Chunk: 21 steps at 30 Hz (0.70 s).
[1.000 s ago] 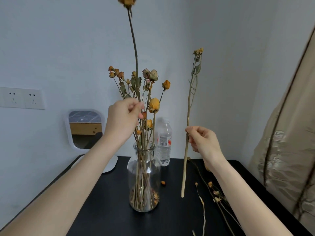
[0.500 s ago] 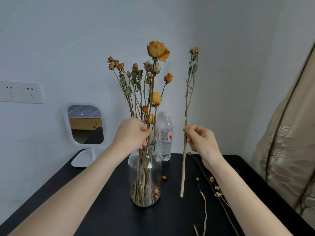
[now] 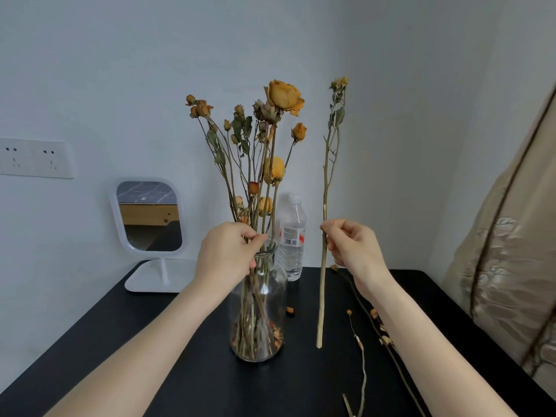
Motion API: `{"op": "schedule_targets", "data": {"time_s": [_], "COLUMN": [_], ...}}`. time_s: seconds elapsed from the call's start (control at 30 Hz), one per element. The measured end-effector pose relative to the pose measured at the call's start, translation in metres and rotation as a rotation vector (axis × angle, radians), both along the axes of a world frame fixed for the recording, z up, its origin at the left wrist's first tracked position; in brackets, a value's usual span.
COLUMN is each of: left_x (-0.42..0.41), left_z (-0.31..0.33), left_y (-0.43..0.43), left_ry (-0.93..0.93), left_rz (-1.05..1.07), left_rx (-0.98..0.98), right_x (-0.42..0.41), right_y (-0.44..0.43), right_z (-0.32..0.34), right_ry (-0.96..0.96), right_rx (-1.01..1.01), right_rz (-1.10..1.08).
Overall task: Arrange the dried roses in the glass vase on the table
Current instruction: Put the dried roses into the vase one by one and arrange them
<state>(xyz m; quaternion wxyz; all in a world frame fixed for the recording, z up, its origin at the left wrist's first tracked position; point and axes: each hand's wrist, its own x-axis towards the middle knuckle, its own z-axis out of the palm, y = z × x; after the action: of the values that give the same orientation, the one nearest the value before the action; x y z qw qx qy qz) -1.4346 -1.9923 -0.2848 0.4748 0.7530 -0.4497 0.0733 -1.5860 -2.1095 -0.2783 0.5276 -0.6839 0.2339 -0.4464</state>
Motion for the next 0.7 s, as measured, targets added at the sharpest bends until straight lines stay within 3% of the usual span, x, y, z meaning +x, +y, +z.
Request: {"op": "schedule_targets", "data": {"time_s": [0.23, 0.33, 0.5, 0.7], "left_x": [0.002, 0.007, 0.011, 0.011], "left_z": [-0.025, -0.039, -0.052, -0.058], "left_y": [0.007, 0.004, -0.006, -0.012], "left_ry": [-0.123, 0.067, 0.396, 0.470], "left_rz": [0.149, 0.095, -0.188, -0.259], "left_rx": [-0.245, -0.200, -0.036, -0.057], "right_x": [0.000, 0.003, 0.013, 0.024], "right_y": [0.001, 0.000, 0.000, 0.003], "right_z": [0.004, 0.012, 0.038, 0.072], "right_ry": [0.002, -0.028, -0.137, -0.305], "right_rx": [0.002, -0.004, -0.027, -0.087], "right_rz": [-0.023, -0.028, -0.024, -0.037]}}
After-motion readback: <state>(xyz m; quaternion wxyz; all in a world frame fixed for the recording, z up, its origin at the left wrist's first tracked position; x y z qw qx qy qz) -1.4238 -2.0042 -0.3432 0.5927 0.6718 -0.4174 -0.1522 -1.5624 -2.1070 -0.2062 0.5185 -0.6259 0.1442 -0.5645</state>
